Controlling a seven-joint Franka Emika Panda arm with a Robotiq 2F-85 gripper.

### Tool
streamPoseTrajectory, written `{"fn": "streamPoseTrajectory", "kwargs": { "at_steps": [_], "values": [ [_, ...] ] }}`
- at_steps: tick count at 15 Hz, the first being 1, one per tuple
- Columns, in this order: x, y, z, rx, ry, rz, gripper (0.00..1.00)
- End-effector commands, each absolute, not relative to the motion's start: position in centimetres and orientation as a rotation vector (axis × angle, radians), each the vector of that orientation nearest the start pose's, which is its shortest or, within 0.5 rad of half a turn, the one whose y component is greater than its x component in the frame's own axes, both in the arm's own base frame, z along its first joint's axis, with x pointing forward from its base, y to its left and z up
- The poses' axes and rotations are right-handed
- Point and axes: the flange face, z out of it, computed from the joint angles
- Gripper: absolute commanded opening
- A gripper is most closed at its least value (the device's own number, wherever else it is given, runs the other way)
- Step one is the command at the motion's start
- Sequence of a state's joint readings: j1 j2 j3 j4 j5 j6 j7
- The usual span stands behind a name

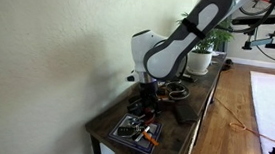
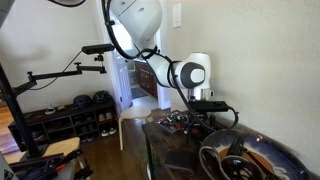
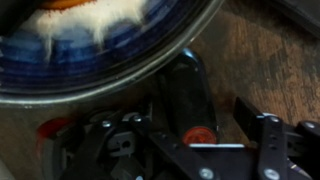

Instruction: Take three black objects between the bowls and put them in the bowl on the right

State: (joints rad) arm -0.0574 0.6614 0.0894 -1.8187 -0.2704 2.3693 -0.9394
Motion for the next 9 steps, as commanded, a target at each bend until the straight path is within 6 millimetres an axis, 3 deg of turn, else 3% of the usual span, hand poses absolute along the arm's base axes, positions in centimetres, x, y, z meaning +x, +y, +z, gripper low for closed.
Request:
{"fn": "streamPoseTrajectory", "kwargs": {
  "at_steps": [1, 6, 9],
  "values": [
    [63.7, 0.9, 16.7, -2.657, -1.787, 0.205, 0.54],
    [63.7, 1.0, 17.7, -2.661, -1.806, 0.189, 0.2],
    [63.2, 1.2, 18.3, -2.66, -1.797, 0.182, 0.19]
  ]
}}
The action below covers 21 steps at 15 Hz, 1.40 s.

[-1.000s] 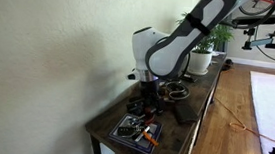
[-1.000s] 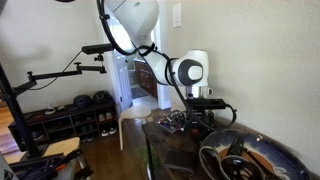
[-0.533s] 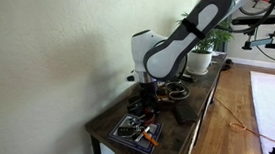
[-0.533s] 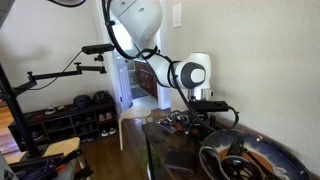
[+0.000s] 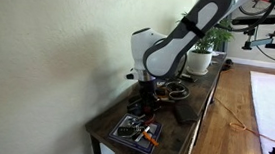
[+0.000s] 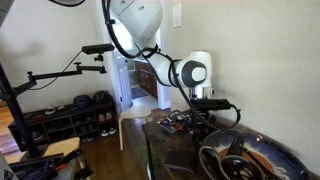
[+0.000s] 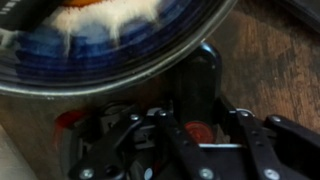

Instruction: Take three black objects between the bowls and put them in the bowl on the right

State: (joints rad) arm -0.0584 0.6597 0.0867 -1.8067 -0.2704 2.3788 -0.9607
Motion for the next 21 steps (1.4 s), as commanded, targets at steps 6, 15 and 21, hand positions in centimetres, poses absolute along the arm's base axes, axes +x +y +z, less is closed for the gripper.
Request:
{"fn": "streamPoseTrajectory", "kwargs": {
  "at_steps": [6, 15, 21],
  "values": [
    [61.6, 2.2, 20.6, -2.671, -1.772, 0.162, 0.19],
    [61.7, 0.5, 25.9, -2.786, -1.734, 0.105, 0.19],
    [63.2, -3.0, 27.1, -2.902, -1.601, 0.079, 0.19]
  ]
}}
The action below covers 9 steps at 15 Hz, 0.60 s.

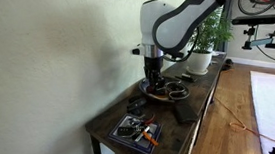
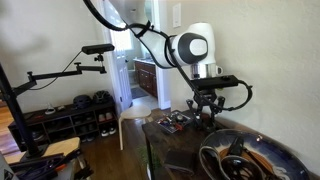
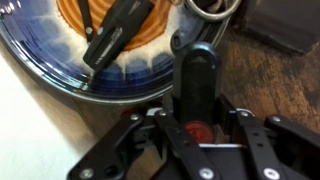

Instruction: Take three black objects between the bowls and put them in the bowl on the right

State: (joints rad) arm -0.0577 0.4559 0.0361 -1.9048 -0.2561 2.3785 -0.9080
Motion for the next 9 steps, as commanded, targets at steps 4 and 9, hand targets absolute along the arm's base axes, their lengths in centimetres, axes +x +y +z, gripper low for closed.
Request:
{"fn": "streamPoseTrajectory", "kwargs": {
  "at_steps": [4, 9],
  "values": [
    [64.4, -5.2, 26.1, -2.949, -1.54, 0.055, 0.19],
    [66.4, -7.5, 23.7, -2.968, -1.511, 0.051, 0.19]
  ]
}}
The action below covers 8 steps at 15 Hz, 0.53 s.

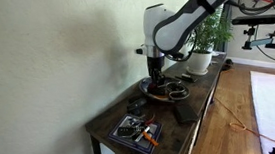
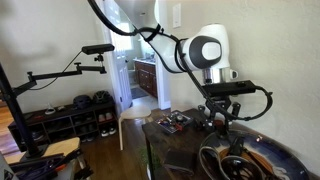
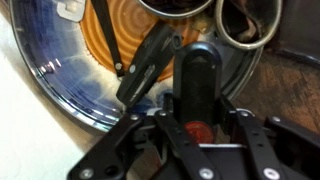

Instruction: Take three black objects between the bowls and put them in the bowl on the right

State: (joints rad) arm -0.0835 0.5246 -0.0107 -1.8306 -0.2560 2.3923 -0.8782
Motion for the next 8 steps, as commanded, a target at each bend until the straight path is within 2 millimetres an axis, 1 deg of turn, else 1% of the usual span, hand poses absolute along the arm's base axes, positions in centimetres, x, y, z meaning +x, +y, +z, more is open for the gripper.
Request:
{"fn": "streamPoseTrajectory", "kwargs": {
  "at_steps": [1, 5, 7, 8],
  "values": [
    [66.9, -7.8, 23.2, -2.973, -1.506, 0.049, 0.19],
    [68.3, -8.4, 21.2, -2.969, -1.494, 0.051, 0.19],
    [68.7, -8.3, 20.9, -2.967, -1.493, 0.06, 0.19],
    [68.7, -8.1, 21.0, -2.967, -1.499, 0.067, 0.69]
  ]
}}
